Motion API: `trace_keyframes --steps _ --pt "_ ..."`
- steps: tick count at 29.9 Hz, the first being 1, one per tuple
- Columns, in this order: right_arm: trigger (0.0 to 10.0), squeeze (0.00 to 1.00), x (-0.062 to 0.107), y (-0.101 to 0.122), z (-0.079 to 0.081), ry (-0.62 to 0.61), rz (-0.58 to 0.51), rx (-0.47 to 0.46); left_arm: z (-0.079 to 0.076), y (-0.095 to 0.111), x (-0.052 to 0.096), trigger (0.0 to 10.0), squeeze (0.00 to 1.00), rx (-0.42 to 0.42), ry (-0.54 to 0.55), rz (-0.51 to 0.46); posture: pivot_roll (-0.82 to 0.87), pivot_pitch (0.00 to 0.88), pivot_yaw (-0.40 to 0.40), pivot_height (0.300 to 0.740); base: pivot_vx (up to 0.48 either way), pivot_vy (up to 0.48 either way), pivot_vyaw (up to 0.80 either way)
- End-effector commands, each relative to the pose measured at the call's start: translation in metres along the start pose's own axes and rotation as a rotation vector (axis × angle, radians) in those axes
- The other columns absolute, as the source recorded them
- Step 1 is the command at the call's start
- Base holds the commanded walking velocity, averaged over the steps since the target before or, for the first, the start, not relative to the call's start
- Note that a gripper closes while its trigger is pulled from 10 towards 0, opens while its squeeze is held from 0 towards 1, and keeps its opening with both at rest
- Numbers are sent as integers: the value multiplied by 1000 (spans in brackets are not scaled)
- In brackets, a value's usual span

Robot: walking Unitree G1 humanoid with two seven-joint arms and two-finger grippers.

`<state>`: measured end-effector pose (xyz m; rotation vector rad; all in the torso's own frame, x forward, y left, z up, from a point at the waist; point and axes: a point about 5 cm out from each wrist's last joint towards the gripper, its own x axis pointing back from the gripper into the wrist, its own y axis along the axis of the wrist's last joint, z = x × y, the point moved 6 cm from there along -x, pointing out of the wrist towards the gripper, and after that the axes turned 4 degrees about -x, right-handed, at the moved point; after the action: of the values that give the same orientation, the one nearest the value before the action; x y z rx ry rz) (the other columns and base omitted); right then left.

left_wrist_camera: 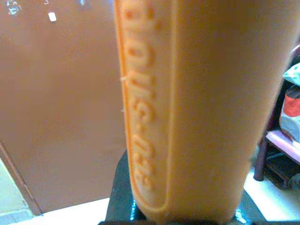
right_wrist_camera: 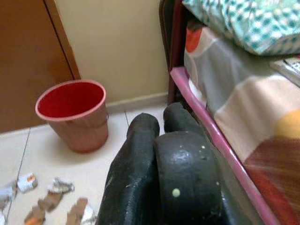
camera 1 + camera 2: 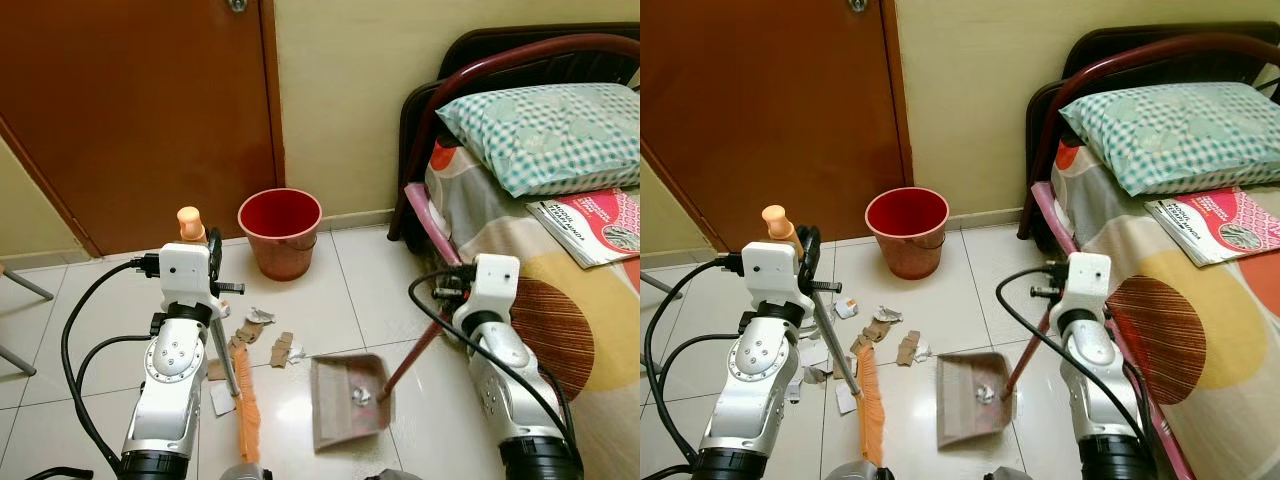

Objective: Sweep floor

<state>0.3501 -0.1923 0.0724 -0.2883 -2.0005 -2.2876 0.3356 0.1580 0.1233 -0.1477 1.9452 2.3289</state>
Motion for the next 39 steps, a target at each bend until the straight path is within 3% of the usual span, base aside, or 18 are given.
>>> trace_keyframes --steps 1,5,13,18,32,39 --pt "10000 0 -4 14 5 25 -57 -21 0 7 -5 10000 0 11 4 -23 -43 0 0 740 0 0 0" --pt "10000 0 -8 22 2 13 -101 -24 0 7 -6 10000 0 11 6 -23 -42 0 -1 740 0 0 0" --pt "10000 0 -7 18 3 16 -93 -21 -1 7 -4 10000 0 19 5 -21 -39 0 -2 740 0 0 0" --pt "10000 0 -7 17 4 22 -93 -26 -1 7 -4 10000 0 24 0 -21 -41 0 0 740 266 0 -535" --pt "10000 0 -7 18 8 51 -106 2 -3 4 -2 10000 0 32 -3 -13 -46 0 -6 740 302 0 0" --pt "10000 0 -8 21 9 50 -111 -12 -2 5 -3 10000 0 36 2 -12 -46 0 -8 740 307 0 524"
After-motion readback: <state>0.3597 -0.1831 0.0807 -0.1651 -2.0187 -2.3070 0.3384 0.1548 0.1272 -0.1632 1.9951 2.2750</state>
